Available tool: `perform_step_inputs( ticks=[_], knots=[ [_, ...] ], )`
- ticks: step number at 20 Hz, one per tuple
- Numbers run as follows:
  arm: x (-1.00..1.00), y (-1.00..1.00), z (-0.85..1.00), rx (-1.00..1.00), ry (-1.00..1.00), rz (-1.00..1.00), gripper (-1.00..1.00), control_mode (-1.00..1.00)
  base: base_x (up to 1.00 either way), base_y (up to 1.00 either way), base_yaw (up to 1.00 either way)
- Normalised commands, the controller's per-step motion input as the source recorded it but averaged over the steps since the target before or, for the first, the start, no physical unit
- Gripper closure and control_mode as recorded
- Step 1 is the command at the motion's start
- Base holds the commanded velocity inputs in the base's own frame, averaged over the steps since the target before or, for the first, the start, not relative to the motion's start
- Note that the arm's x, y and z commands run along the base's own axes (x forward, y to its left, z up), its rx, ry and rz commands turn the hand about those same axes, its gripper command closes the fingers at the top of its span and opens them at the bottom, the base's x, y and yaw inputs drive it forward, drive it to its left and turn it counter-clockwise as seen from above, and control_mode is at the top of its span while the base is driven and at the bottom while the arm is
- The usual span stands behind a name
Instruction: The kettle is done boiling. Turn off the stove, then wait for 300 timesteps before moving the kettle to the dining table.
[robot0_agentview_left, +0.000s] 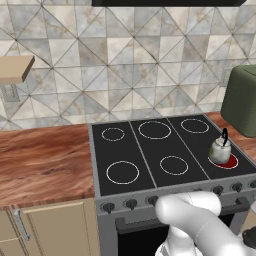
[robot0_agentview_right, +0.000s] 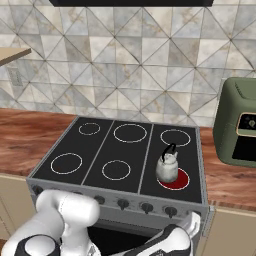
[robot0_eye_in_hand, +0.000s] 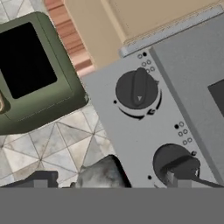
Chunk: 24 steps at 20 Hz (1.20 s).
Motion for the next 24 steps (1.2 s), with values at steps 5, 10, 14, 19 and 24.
perform_step_inputs(
  ticks=[5, 10, 14, 19, 24],
  knots=[
    [0.02, -0.33, -0.2, 0.0, -0.04, 0.0, -1.0, -1.0, 0.0, 0.0, 0.0],
    [0.07, -0.28, -0.19, 0.0, -0.02, 0.02, -1.0, -1.0, 0.0, 0.0, 0.0],
    [0.09, -0.13, -0.1, 0.0, 0.0, 0.04, -1.0, -1.0, 0.0, 0.0, 0.0],
    [0.22, -0.01, -0.1, 0.0, 0.0, 0.02, -1.0, -1.0, 0.0, 0.0, 0.0],
    [0.18, 0.0, -0.13, 0.0, 0.0, 0.0, -1.0, -1.0, 0.0, 0.0, 0.0]
  ],
)
